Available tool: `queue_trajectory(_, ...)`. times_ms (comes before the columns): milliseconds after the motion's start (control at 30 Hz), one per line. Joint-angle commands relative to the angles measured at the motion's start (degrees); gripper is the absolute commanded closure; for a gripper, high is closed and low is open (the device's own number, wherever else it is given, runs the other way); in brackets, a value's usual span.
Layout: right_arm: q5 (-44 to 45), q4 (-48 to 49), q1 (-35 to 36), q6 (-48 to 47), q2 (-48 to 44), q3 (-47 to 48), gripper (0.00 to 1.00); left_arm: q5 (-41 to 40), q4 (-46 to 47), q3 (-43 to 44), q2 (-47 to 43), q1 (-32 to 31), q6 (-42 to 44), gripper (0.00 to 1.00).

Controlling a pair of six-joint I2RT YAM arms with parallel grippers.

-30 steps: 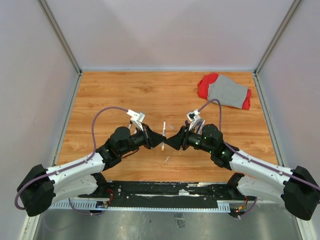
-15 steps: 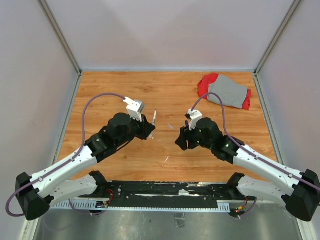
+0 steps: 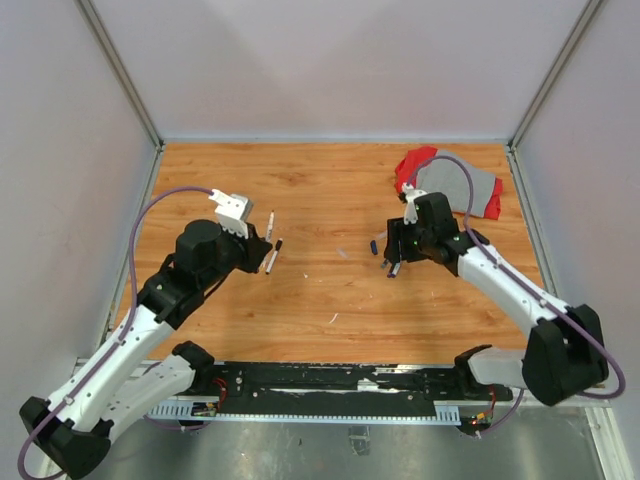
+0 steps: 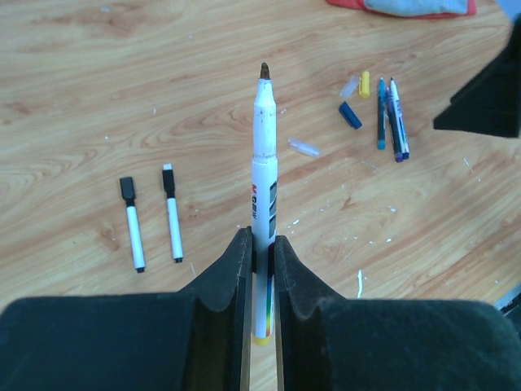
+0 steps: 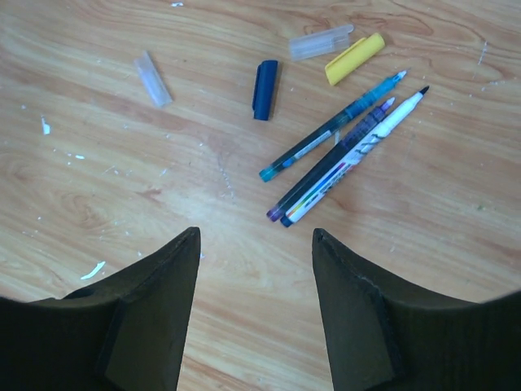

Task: Insert the pens into the pen caps
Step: Pick up the pen cap from the center of the board.

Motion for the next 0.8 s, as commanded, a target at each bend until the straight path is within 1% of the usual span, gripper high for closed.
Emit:
queue_trajectory(0,-6.22,-2.57,-4.48,-6.61,8.49,6.54,0.42,0.68,-0.95,-1.88,-3.7,0.2,3.19,0.99)
queue_trajectory(167,-12.05,-5.33,-8.81,-13.98,18.5,14.43,0.4,-0.01,-1.22,-2.19,-4.06,0.2,3.22,0.99)
queue_trajectory(300,-13.09,-7.95,-9.91,-19.45,24.89,20.37,0.4,0.86,-1.41,-2.34,-3.36,0.2,3.58,1.0)
queue_trajectory(500,-11.71,-13.65,-9.93,-26.8,32.72,28.08,0.4,0.77,-1.15,-2.42,-2.08,0.2,3.69,1.0)
queue_trajectory(767,-9.58,-17.67,-10.05,-36.57,38.28,34.1,0.36,0.07,-1.02,-2.6,-2.02,0.2,3.86,1.0)
